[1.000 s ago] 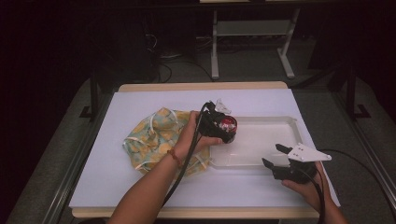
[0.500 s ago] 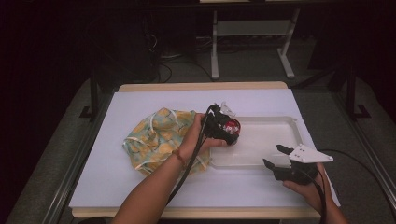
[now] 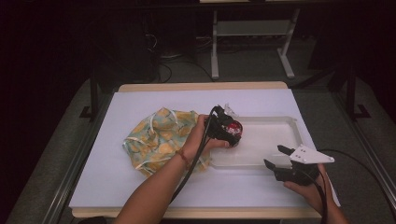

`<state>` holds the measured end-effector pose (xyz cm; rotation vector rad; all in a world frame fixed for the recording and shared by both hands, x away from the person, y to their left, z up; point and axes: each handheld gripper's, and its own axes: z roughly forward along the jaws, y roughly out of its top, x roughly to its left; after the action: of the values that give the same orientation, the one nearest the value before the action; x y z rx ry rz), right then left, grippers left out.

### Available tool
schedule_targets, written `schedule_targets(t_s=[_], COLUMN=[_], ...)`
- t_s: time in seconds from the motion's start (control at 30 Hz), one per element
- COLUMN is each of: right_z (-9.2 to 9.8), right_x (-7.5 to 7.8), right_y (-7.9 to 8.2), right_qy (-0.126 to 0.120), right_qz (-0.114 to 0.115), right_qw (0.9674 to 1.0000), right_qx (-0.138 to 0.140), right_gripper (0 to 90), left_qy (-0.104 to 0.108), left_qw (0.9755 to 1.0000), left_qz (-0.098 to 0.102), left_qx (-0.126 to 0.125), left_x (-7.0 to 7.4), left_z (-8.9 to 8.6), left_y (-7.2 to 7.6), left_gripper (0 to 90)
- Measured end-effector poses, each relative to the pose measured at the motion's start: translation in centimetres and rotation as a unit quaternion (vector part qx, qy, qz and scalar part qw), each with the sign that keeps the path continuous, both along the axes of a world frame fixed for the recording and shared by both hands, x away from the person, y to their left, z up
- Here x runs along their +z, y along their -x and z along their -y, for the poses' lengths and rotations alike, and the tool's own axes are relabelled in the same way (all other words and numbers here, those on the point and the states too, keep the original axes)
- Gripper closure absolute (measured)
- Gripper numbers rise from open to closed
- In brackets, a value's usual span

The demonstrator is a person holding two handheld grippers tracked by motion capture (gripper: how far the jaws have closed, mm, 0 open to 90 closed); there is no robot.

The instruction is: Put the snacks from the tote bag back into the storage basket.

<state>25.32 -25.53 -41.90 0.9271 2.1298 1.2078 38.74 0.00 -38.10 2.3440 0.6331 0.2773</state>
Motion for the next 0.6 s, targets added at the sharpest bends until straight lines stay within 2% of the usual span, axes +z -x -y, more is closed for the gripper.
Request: schedule_targets(t_s=[0.13, 0.27, 0.6], right_z=[0.0, 0.0, -0.1], right_x=[0.0, 0.0, 0.0], right_y=[0.0, -0.1, -0.1], right_qy=[0.001, 0.001, 0.002], right_qz=[-0.001, -0.001, -0.001], right_qw=[1.0000, 1.0000, 1.0000], right_qx=[-0.001, 0.000, 0.003], right_gripper=[28.7, 28.7, 28.7], left_qy=[-0.015, -0.005, -0.001], left_qw=[0.9999, 1.0000, 0.9998], left_qz=[0.002, -0.004, -0.010], left_qx=[0.000, 0.005, 0.014], left_x=[-0.6, -0.8, -1.4], left_z=[0.4, 0.3, 0.5], left_y=[0.2, 0.1, -0.1], left_gripper=[25.6, 25.6, 25.5])
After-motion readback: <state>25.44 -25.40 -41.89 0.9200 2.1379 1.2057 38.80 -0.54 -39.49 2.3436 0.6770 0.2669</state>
